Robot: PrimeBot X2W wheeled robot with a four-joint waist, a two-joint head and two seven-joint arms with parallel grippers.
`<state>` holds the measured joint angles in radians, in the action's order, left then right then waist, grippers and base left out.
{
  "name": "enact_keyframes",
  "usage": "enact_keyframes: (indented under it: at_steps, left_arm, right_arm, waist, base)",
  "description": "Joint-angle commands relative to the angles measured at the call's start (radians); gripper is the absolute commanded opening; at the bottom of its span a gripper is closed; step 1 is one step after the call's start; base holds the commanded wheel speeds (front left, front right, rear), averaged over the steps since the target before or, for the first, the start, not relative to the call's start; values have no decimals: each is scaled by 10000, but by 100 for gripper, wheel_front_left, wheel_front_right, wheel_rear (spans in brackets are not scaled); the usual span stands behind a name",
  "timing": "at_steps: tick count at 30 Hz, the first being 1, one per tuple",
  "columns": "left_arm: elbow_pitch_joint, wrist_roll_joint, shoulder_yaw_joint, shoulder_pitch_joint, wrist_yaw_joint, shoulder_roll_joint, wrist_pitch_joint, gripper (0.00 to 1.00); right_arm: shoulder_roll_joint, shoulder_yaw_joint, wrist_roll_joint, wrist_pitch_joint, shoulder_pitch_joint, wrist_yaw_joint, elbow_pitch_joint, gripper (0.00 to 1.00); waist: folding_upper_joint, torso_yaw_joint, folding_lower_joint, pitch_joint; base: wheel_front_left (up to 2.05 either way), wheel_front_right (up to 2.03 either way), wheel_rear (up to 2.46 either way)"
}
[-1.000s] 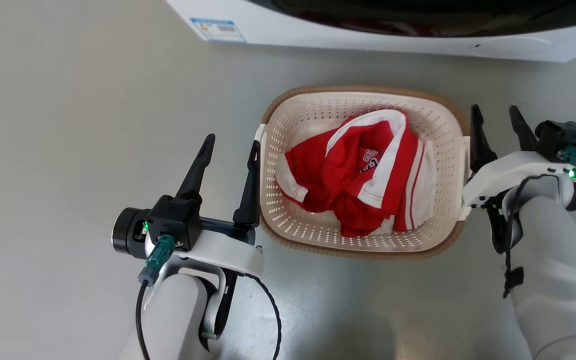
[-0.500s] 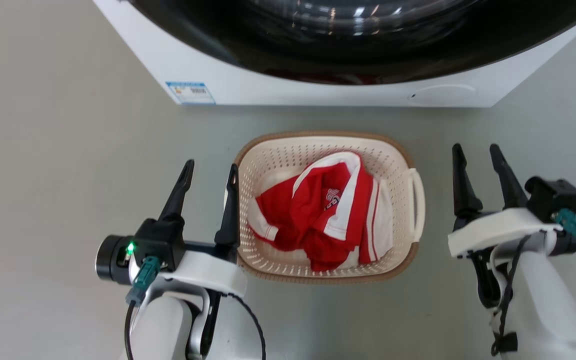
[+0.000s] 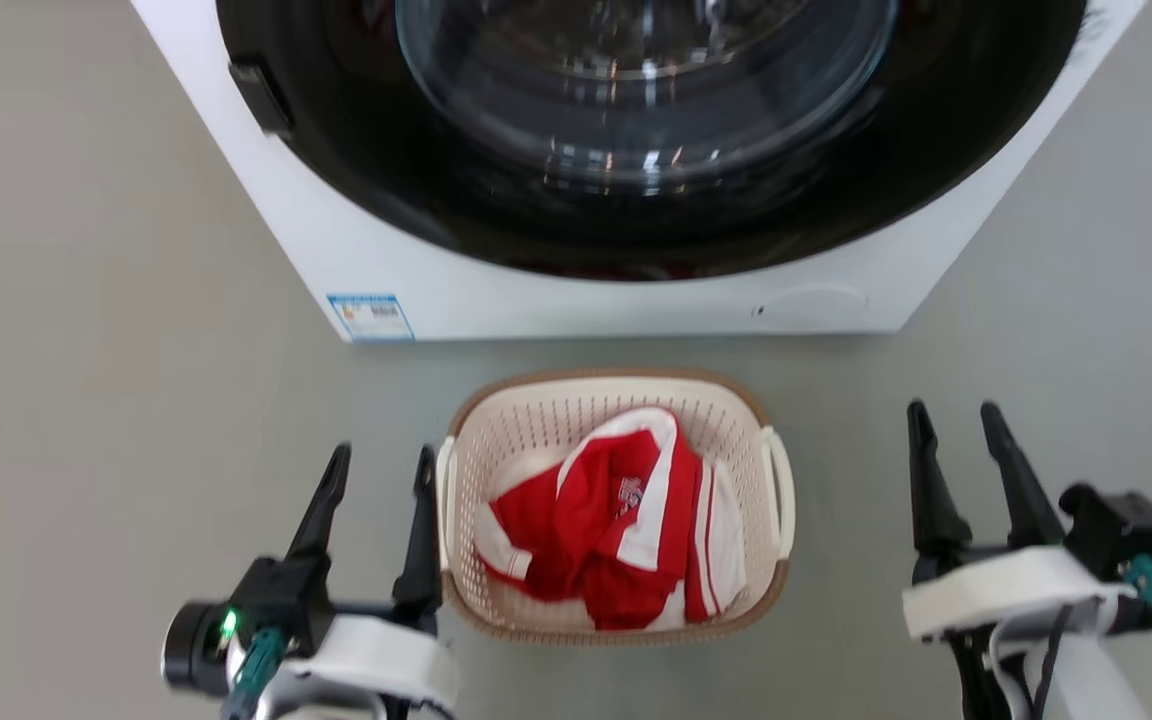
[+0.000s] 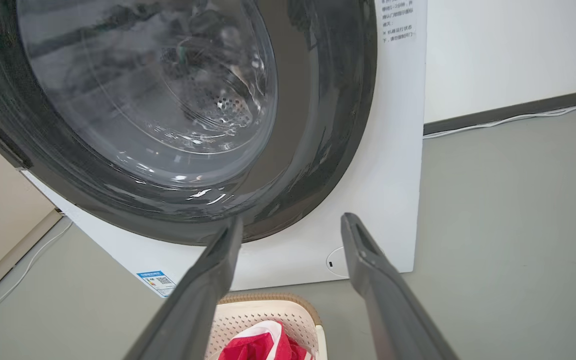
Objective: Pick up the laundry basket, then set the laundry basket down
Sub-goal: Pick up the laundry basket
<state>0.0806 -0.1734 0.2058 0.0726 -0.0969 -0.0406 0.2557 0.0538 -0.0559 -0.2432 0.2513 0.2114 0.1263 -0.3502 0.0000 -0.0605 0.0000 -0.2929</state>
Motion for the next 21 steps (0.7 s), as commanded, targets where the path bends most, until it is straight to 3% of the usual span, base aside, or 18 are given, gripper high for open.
enact_keyframes:
  at_steps: [1, 7, 21]
  left_arm:
    - [-400, 39, -438, -328, -82, -97, 61, 100]
    - [-757, 50, -774, -1273, -192, -97, 61, 100]
    - [-998, -69, -1233, -2336, -248, -97, 61, 100]
  right_arm:
    - [-36, 329, -123, 105, -437, 44, 528, 100]
    - [-36, 477, -233, 105, -1441, 44, 1110, 100]
    - [-36, 476, -343, 105, -2658, 44, 1741, 100]
  waist:
    - [0, 187, 0, 764]
    - [0, 334, 0, 1724]
    - [0, 507, 0, 2575]
  base:
    - [0, 0, 0]
    - [0, 0, 0]
    - [0, 0, 0]
